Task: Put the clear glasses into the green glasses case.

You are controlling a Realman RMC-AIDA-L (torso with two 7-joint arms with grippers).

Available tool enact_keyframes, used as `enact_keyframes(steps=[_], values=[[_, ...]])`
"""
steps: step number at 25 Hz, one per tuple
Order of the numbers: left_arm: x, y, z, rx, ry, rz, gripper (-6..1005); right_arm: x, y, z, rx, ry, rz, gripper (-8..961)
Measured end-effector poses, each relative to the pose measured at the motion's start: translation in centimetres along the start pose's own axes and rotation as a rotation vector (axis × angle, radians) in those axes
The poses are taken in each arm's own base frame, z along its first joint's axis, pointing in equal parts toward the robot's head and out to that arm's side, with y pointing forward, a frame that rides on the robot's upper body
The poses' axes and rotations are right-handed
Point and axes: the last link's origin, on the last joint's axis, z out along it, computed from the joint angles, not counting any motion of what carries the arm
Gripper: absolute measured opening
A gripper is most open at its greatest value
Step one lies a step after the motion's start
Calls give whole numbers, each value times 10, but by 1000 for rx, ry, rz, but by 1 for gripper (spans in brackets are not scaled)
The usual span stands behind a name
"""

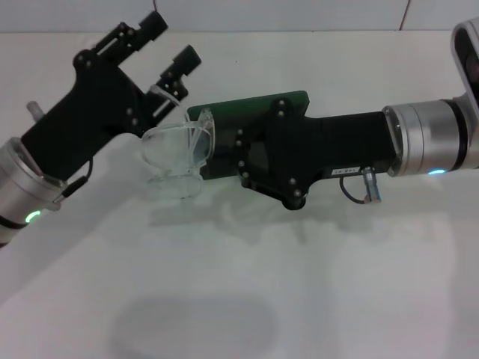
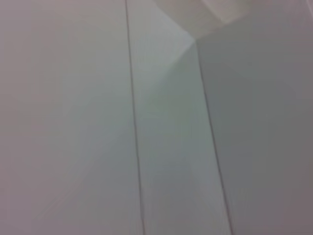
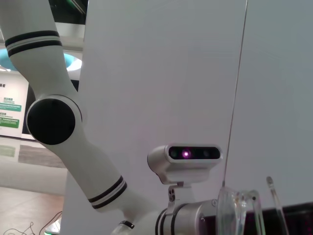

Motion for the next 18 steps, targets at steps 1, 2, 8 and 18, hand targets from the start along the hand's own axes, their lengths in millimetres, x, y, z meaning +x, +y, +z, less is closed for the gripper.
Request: enact_keyframes(steps=[1, 2, 8, 18], values=[[1, -2, -1, 19, 6, 2, 561, 0, 0, 0, 0, 0, 0, 33], [1, -4, -2, 38, 11, 4, 561, 0, 0, -1, 3, 1, -6, 33], [2, -23, -18, 237, 37, 37, 561, 5, -1, -9, 68, 26, -54, 32], [6, -36, -64, 468, 21, 75, 561, -18, -31, -21, 218, 378, -212, 31]])
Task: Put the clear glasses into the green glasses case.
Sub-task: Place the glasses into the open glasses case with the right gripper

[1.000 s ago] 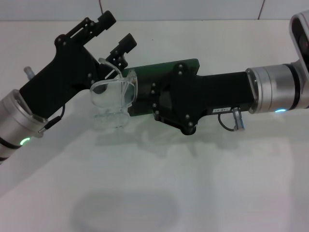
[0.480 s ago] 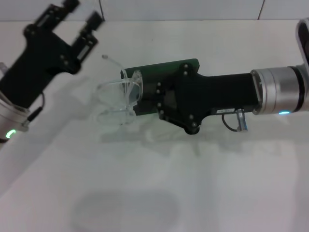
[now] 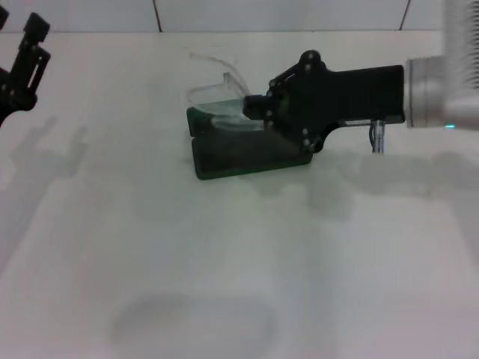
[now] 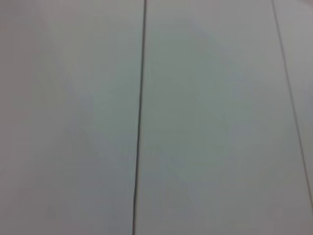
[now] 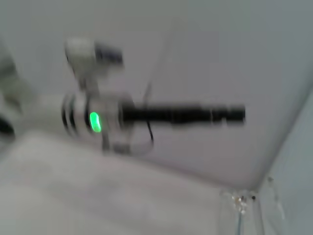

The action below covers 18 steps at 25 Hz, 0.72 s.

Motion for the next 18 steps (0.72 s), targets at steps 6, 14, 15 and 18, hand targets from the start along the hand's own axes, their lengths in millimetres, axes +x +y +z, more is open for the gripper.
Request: enact_keyframes(steps=[6, 14, 15, 18], values=[[-3, -3, -6, 28, -22, -1, 560, -3, -3, 21, 62, 307, -160, 31], [-6, 0, -6, 26, -35, -11, 560, 8, -3, 30, 44, 433, -241, 30], [-7, 0, -5, 25, -41, -12, 560, 9, -3, 31, 42, 441, -246, 30], [-9, 0, -3, 25, -51, -14, 560, 17, 0, 36, 40, 476, -277, 30]])
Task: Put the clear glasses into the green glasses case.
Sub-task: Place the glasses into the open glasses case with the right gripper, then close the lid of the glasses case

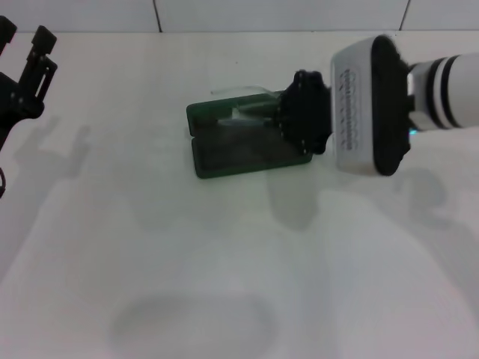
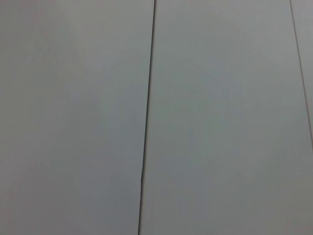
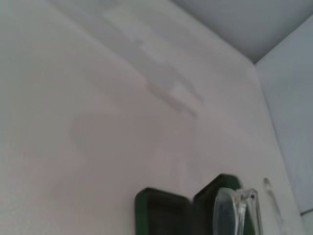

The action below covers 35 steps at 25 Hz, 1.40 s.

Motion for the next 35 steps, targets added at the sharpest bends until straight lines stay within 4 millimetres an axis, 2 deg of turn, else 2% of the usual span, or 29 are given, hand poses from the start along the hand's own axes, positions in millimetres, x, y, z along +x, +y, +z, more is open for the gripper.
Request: enact_keyframes(steps=[10, 14, 22, 30, 33, 35], values=[[-2, 2, 7, -10, -5, -11, 560, 1, 23, 29, -19, 45, -75, 29], [-3, 2, 10, -11, -11, -14, 560, 0, 29, 33, -5, 47, -89, 29], [-7, 5, 13, -15, -23, -26, 559, -9, 32, 28, -5, 19, -79, 44], [-11, 3, 15, 5, -45, -29, 559, -8, 35, 22, 10, 1, -21, 61], [-12, 0, 12, 34, -46, -19, 559, -12, 31, 12, 14, -46, 48, 136], [-14, -3, 9, 88, -44, -11, 559, -9, 21, 0, 18, -92, 130, 185]])
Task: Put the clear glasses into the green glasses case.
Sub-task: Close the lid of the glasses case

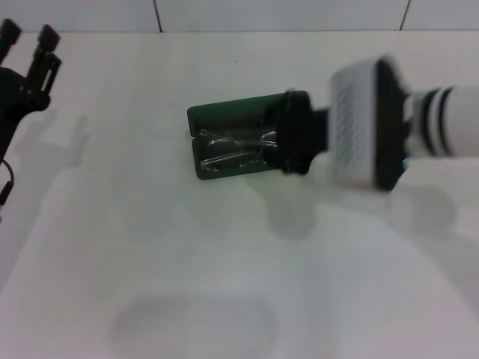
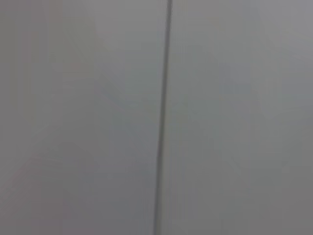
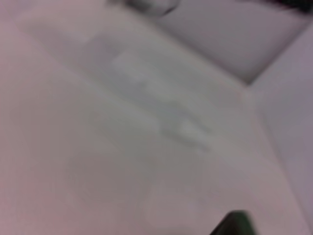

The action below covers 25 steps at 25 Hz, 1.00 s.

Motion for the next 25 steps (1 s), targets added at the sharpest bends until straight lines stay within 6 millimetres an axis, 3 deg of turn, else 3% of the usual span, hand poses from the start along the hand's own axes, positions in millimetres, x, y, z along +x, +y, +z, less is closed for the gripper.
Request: enact_keyframes(steps=[5, 8, 11, 14, 20, 25], values=[[-4, -6, -2, 130, 16, 29, 559, 25, -42, -51, 74, -303, 348, 278], [-4, -7, -1, 137, 16, 14, 558, 63, -62, -84, 246, -532, 557, 280], [-5, -9, 1, 154, 16, -18, 558, 103, -63, -103, 428, -608, 722, 281], [-10, -7, 9, 127, -19, -87, 558, 126, -51, -104, 491, -555, 814, 282], [-31, 17, 78, -154, -316, -119, 558, 136, -39, -102, 465, -464, 815, 285], [-33, 39, 143, -311, -545, -28, 557, 134, -42, -97, 450, -446, 800, 287]])
